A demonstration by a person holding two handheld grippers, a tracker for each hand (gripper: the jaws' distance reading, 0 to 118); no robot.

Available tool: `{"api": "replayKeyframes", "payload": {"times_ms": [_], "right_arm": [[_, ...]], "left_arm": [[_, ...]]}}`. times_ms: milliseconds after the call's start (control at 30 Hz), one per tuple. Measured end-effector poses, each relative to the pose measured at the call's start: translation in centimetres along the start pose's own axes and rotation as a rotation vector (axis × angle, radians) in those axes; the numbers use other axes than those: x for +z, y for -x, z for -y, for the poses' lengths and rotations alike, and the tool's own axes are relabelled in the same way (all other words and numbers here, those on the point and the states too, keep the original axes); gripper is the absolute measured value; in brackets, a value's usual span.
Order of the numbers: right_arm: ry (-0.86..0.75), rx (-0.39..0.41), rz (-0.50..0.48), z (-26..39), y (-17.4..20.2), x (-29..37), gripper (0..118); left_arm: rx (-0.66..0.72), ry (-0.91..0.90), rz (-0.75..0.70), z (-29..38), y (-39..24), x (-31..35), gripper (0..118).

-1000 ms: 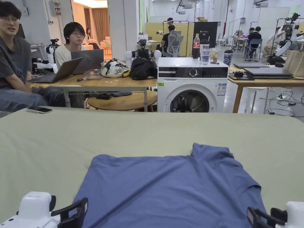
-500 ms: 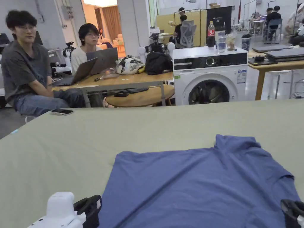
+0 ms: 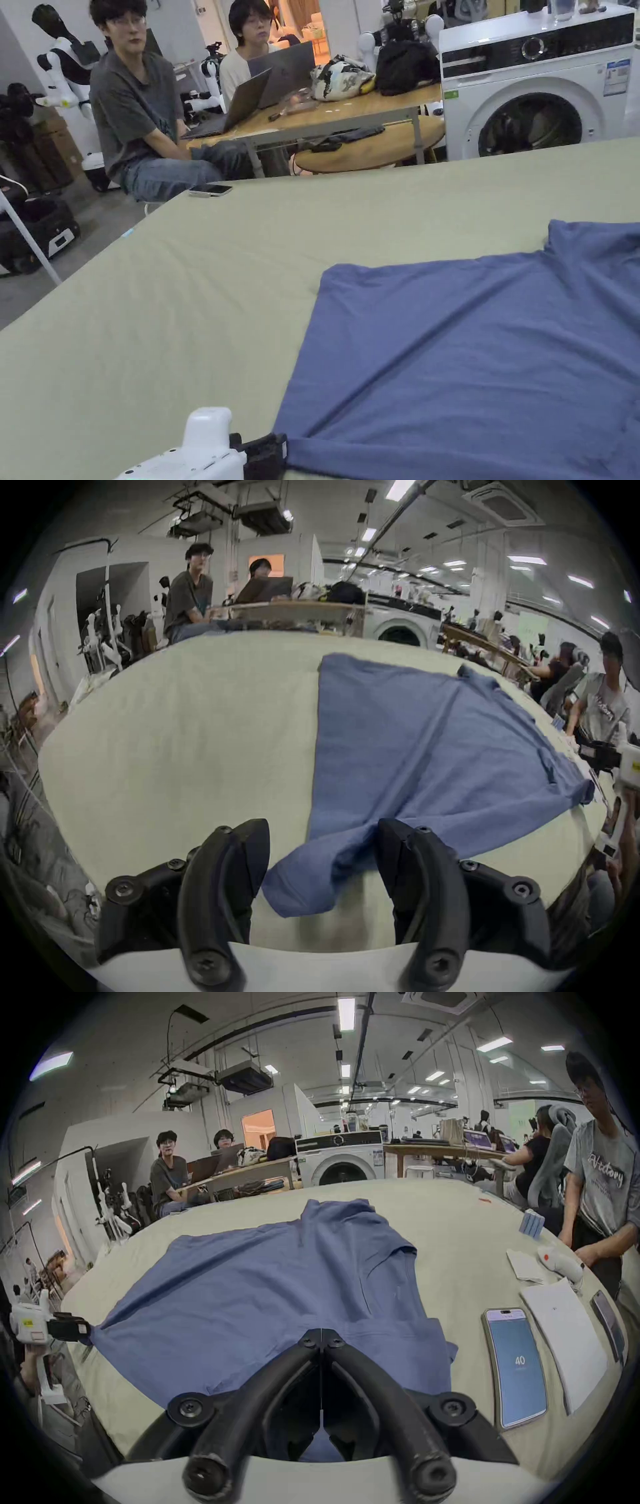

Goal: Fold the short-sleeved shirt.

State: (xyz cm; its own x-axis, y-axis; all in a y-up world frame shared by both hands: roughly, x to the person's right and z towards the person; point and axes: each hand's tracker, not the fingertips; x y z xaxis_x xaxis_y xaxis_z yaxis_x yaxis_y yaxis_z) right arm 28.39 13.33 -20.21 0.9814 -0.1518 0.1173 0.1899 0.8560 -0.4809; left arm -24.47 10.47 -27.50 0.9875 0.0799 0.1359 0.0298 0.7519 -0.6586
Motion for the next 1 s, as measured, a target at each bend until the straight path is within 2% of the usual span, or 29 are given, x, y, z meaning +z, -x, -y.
{"api": "replayKeyframes", "payload": {"times_ms": [100,133,200,300,467,500,533,567,600,767,800,833,867,900,1000], "right_arm": [[0.002,-0.013,0.001,0.1,-0.5,0.3,0],[0.004,-0.025,0.003,0.2,-0.8,0.3,0],[0.011,-0.046,0.002,0.3,-1.2,0.4,0],[0.017,-0.060,0.007,0.5,-1.9,0.9,0],[0.034,-0.079,0.051,1.0,-3.6,3.3,0],[0.051,-0.086,0.071,1.2,-4.0,3.7,17],[0.068,-0.090,0.094,1.6,-4.6,3.8,41],[0.093,-0.087,0.104,2.0,-5.3,3.7,61],[0.102,-0.082,0.107,2.4,-5.7,3.7,64],[0.145,-0.086,0.126,4.5,-6.4,3.1,63],[0.165,-0.092,0.118,4.9,-6.5,2.6,60],[0.187,-0.095,0.117,5.3,-6.5,2.1,46],[0.199,-0.091,0.114,5.7,-6.5,1.8,24],[0.202,-0.085,0.104,6.1,-6.4,1.7,10],[0.206,-0.080,0.077,6.6,-5.8,1.2,6]], "left_arm": [[0.050,0.047,0.052,0.5,0.5,-0.3,59],[0.065,0.076,0.087,0.7,0.4,-0.6,48],[0.032,0.088,0.087,1.2,-0.5,-1.0,10],[-0.066,0.103,0.030,1.3,-2.0,-1.9,5],[-0.101,0.160,0.042,0.2,-2.1,-1.8,4],[-0.119,0.167,0.038,0.2,-2.2,-1.9,4],[-0.129,0.169,0.034,0.2,-2.4,-2.0,4],[-0.132,0.168,0.032,0.3,-2.4,-2.0,4],[-0.133,0.167,0.031,0.5,-1.8,-2.4,4],[-0.100,0.150,0.050,1.1,-1.3,-2.3,4],[-0.097,0.151,0.054,1.1,-1.2,-2.3,4],[-0.094,0.151,0.056,1.1,-1.3,-2.2,4],[-0.091,0.151,0.057,1.1,-1.5,-2.1,4],[-0.091,0.150,0.057,1.1,-1.5,-2.0,4],[-0.090,0.140,0.050,1.4,-1.9,-1.8,4]]}}
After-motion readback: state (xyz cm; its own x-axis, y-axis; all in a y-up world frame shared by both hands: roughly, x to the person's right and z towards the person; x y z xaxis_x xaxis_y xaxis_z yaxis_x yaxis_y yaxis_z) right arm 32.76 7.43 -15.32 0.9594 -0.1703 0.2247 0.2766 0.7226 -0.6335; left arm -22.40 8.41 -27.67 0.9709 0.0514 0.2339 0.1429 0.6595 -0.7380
